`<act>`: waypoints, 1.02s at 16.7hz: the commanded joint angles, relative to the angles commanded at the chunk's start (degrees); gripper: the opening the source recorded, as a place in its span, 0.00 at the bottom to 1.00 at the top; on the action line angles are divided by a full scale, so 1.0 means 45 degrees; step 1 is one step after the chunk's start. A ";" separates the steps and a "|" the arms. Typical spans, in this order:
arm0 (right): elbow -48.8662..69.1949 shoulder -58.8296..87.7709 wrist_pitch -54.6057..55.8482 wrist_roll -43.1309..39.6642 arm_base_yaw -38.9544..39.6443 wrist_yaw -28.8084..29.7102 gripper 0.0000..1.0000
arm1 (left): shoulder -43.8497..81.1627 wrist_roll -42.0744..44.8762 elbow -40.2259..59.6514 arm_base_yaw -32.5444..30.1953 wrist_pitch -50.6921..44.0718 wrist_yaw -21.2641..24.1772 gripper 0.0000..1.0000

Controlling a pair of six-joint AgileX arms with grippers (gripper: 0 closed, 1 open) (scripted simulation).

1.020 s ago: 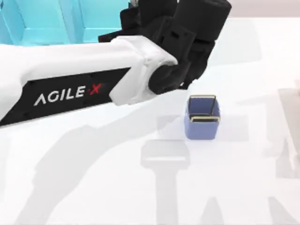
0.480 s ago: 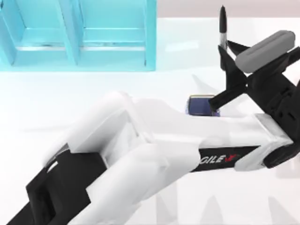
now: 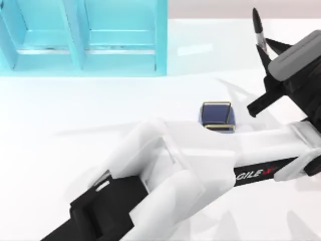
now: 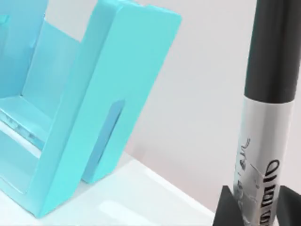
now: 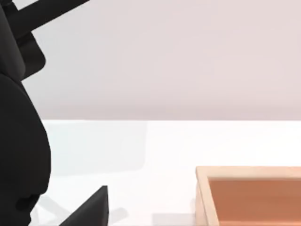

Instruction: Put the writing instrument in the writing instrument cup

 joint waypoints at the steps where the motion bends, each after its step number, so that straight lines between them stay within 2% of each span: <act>1: 0.0000 0.0000 0.0000 0.0000 0.0000 0.0000 1.00 | -0.0167 0.0031 -0.0169 0.0004 -0.0169 -0.0022 0.00; 8: 0.0000 0.0000 0.0000 0.0000 0.0000 0.0000 1.00 | -0.2477 0.0013 -0.3674 -0.0051 -0.3272 -0.0417 0.00; 14: 0.0000 0.0000 0.0000 0.0000 0.0000 0.0000 1.00 | -0.2980 0.0005 -0.4204 -0.0092 -0.3813 -0.0621 0.00; 17: 0.0000 0.0000 0.0000 0.0000 0.0000 0.0000 1.00 | -0.2980 0.0005 -0.4204 -0.0092 -0.3813 -0.0621 0.23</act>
